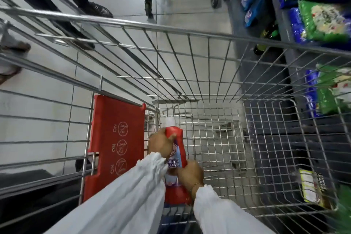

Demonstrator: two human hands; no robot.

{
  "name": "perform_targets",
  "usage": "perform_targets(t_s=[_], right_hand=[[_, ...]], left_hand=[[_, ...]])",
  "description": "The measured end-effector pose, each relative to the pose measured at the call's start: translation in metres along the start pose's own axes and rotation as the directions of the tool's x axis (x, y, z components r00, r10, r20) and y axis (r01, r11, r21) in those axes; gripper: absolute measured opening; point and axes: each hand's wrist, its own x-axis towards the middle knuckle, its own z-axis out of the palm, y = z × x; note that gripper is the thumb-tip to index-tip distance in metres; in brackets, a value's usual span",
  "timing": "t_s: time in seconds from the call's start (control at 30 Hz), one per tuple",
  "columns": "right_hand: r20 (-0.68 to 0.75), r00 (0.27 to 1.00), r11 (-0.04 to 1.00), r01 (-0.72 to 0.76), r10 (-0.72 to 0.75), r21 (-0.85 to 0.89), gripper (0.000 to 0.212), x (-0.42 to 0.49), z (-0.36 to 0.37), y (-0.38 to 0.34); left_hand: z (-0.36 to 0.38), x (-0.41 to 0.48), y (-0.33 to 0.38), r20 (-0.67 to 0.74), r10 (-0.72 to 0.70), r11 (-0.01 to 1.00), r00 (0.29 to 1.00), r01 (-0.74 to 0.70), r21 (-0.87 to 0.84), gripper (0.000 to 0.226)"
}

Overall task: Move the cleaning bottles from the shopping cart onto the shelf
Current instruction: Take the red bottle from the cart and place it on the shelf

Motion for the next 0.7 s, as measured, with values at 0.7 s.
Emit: perform_targets(t_s=[0.7], right_hand=[[-0.303,0.805,0.681,0.593,-0.510,0.431,0.041,-0.281,-0.263,0.004]], left_hand=[[-0.050,-0.323,0.220,0.086,0.771,0.433,0.631,-0.419,-0.798,0.032]])
